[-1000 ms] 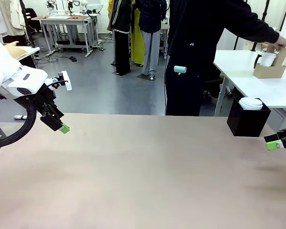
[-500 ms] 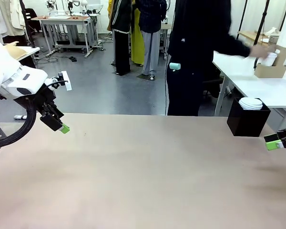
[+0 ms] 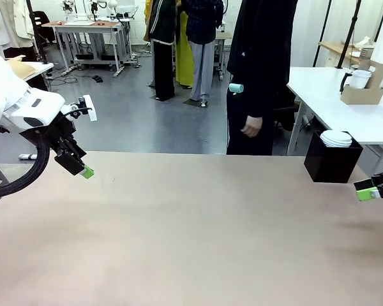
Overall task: Pour a drink into a cup and package it in a carrier.
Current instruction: Insert the held 600 ml Paper Cup into the Cup Carrier.
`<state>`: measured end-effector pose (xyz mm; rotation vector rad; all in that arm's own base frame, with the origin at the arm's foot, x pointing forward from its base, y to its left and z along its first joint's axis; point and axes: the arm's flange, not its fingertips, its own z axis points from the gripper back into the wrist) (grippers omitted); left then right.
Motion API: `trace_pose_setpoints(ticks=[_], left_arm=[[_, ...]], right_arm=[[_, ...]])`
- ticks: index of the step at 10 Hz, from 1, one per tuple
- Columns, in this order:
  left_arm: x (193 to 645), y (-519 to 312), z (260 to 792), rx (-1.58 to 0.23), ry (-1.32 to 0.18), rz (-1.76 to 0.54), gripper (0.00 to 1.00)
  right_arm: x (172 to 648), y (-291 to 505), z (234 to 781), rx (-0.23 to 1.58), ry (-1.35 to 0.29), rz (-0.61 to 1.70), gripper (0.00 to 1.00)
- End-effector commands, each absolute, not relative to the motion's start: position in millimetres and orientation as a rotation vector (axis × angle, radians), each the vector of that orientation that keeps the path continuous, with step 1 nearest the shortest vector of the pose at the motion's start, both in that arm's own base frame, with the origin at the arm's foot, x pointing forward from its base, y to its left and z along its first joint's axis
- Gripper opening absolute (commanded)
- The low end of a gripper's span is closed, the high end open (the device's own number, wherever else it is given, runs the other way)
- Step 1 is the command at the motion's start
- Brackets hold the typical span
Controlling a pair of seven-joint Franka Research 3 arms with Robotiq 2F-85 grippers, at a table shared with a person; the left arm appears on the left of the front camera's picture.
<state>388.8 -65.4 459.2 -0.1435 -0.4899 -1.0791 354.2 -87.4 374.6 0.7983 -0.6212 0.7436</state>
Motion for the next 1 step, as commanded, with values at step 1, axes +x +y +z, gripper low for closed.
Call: trace_pose_setpoints(ticks=[1], left_arm=[[387.3,-64.9,459.5,-0.152,-0.490,-1.069,0.94]], right_arm=[[355.1,-87.7,372.9,0.799,-0.634,0.747,1.00]])
